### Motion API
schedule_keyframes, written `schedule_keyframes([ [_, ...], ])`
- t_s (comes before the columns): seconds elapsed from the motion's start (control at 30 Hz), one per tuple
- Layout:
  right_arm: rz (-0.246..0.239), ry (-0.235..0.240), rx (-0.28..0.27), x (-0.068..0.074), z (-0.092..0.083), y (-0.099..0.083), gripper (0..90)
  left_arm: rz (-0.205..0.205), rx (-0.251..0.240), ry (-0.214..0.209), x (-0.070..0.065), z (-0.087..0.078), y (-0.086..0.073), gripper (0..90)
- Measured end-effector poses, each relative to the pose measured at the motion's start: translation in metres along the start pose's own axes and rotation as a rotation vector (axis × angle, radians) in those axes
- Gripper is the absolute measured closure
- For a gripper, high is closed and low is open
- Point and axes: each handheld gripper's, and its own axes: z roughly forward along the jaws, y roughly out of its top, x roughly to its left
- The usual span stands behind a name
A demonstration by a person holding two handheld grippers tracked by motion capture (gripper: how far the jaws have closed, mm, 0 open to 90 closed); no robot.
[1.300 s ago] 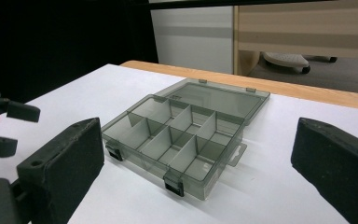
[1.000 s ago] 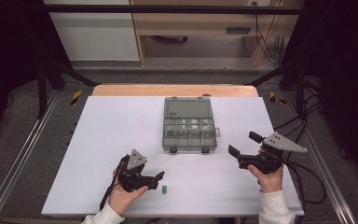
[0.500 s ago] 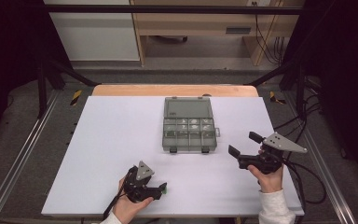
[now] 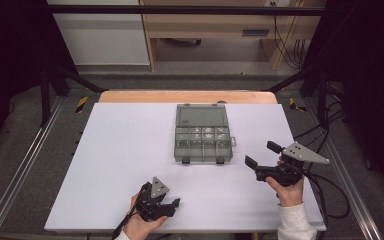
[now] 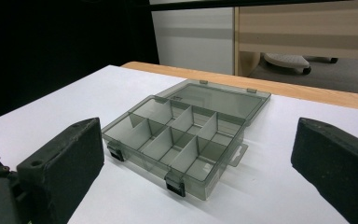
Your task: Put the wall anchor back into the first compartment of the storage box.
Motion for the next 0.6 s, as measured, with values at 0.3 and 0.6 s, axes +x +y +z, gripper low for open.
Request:
schedule_keyframes([
  [0.3,0.001,0.003,-0.004,0.0001,-0.0008,0.0003,2.7,-0.018,0.022,-0.011,-0.0040,-0.0031,-0.0006,48.8],
  [0.6,0.000,0.005,-0.005,0.0005,-0.0005,0.0005,2.8,-0.037,0.018,0.001,-0.0087,-0.0029,0.0005,58.8],
])
